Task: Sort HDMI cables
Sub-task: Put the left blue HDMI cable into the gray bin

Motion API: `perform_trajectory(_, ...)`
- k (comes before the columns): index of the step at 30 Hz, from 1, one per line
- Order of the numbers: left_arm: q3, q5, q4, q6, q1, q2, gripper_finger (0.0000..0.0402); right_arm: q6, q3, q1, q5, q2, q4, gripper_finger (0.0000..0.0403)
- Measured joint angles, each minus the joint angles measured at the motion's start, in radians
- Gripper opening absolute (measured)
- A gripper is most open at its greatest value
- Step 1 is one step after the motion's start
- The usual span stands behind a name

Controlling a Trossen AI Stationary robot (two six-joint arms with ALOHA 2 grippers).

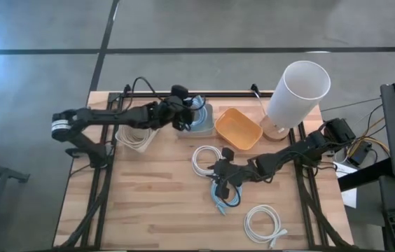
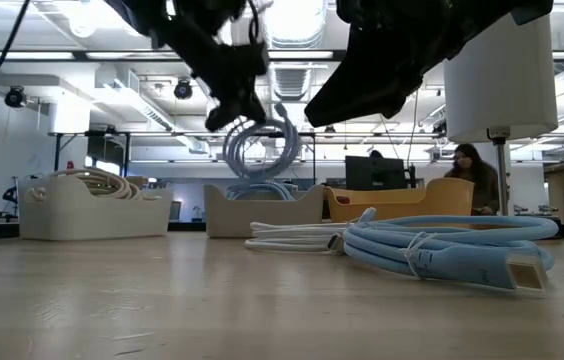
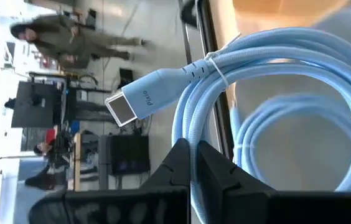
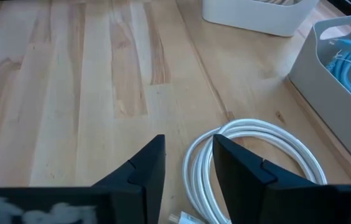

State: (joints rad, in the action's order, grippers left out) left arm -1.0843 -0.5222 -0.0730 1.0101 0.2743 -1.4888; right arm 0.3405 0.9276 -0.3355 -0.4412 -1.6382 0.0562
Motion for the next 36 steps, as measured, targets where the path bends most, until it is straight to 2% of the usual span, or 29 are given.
perform_trajectory(5,0.002,-0.07,0.082,0.055,0.04,-0.084,0.0011,0.0,0.0,0.0,0.0,0.0,0.0,0.0125)
perform_trajectory(12,-0.001,-0.064,0.054,0.074,0.042,-0.16,0.0011,-0.003,-0.001,0.0,0.0,0.0,0.0,0.013)
perform_trajectory(26,-0.008,-0.06,0.006,0.065,0.029,-0.114,0.0011,0.0,-0.002,0.0,0.0,0.0,0.0,0.0125)
perform_trajectory(31,-0.057,0.011,-0.144,-0.008,0.025,-0.109,0.0009,0.0,-0.002,0.0,0.0,0.0,0.0,0.0122)
perform_trajectory(36,-0.048,0.042,-0.172,-0.085,0.026,-0.111,0.001,0.0,-0.002,0.0,0.0,0.0,0.0,0.0116)
